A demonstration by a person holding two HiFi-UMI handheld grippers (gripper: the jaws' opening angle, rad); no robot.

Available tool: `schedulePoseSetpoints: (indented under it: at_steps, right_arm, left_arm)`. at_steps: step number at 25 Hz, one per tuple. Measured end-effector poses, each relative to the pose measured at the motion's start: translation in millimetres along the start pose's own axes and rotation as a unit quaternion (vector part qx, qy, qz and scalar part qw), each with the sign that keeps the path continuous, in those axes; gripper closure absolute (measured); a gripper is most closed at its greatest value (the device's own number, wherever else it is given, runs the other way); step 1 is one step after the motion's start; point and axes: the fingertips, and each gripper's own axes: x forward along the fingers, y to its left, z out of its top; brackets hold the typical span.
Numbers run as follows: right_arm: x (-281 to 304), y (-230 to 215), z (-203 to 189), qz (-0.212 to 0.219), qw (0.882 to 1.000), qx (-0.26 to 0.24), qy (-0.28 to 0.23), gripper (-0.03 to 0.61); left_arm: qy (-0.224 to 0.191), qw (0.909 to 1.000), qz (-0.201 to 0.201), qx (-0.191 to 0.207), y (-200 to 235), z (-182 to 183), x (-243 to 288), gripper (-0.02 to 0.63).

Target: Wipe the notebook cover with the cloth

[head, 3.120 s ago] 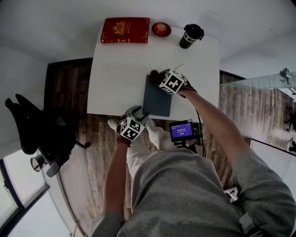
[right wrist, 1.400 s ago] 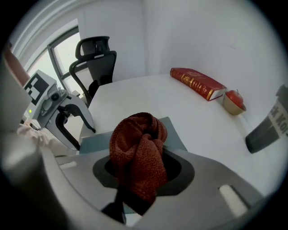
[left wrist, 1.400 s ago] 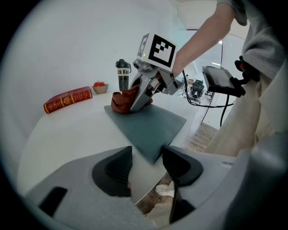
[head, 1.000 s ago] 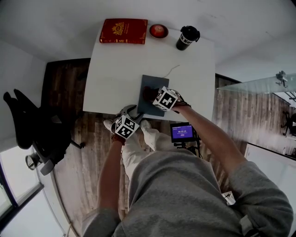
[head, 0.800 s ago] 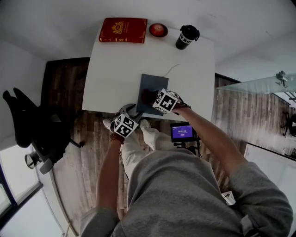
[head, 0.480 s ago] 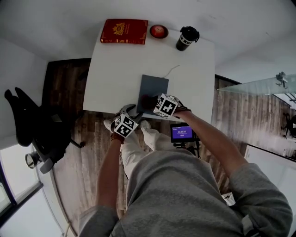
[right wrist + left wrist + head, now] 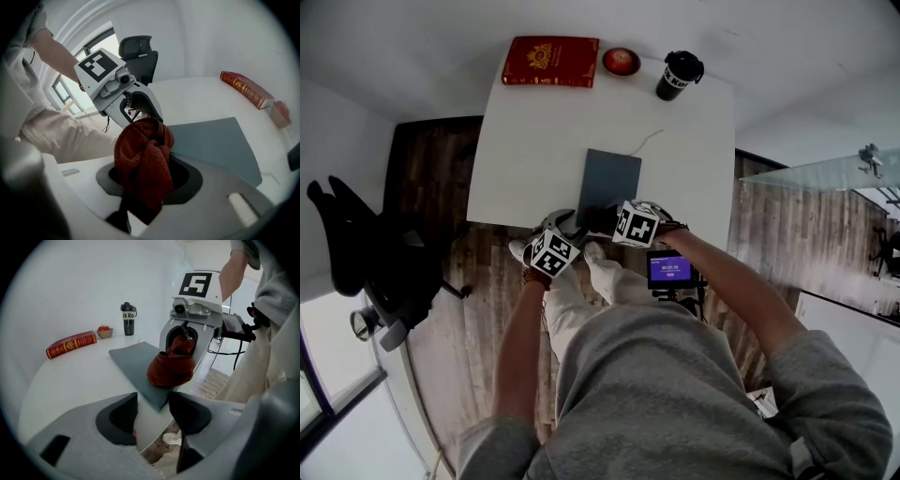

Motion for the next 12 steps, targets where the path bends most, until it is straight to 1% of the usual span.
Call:
schedulePoseSetpoints:
  at_steps: [5,6,8,9,10,11,12]
  right_arm:
    - [0.7,7.6,-1.8,0.013,0.999,-0.037,0.010,0.425]
    - [1.0,10.3,-2.2,0.021,0.999,-0.040,0.012,0.424]
    - [2.0,19.3,-3.0,0.054,0.998,-0.042,0.013,0.419]
    - [1.1,22.8,-3.0,0.069,0.997,-0.042,0.008,0.417]
    - [-1.7,21.9,-1.7,0.076,0.996,-0.041,-0.004,0.415]
    - [-6.4,14.4,0.9,0.071,0.997,-0.033,-0.022,0.413]
    - [-12.7,0.2,4.0,0.054,0.997,-0.017,-0.043,0.413]
  left_arm:
    - [-0.001,1.0000,0.000,0.001,0.0,0.9,0.6,0.403]
    - [-0.002,1.0000,0.000,0.001,0.3,1.1,0.6,0.403]
    - [-0.001,1.0000,0.000,0.000,0.0,0.1,-0.5,0.403]
    - [-0.001,1.0000,0.000,0.001,-0.8,-0.3,-1.0,0.404]
    - [-0.001,1.0000,0.000,0.002,-1.5,-0.4,-1.1,0.405]
    - [-0.002,1.0000,0.000,0.003,-1.9,-0.2,-0.9,0.405]
    - [-0.003,1.0000,0.001,0.004,-1.7,0.0,-0.6,0.405]
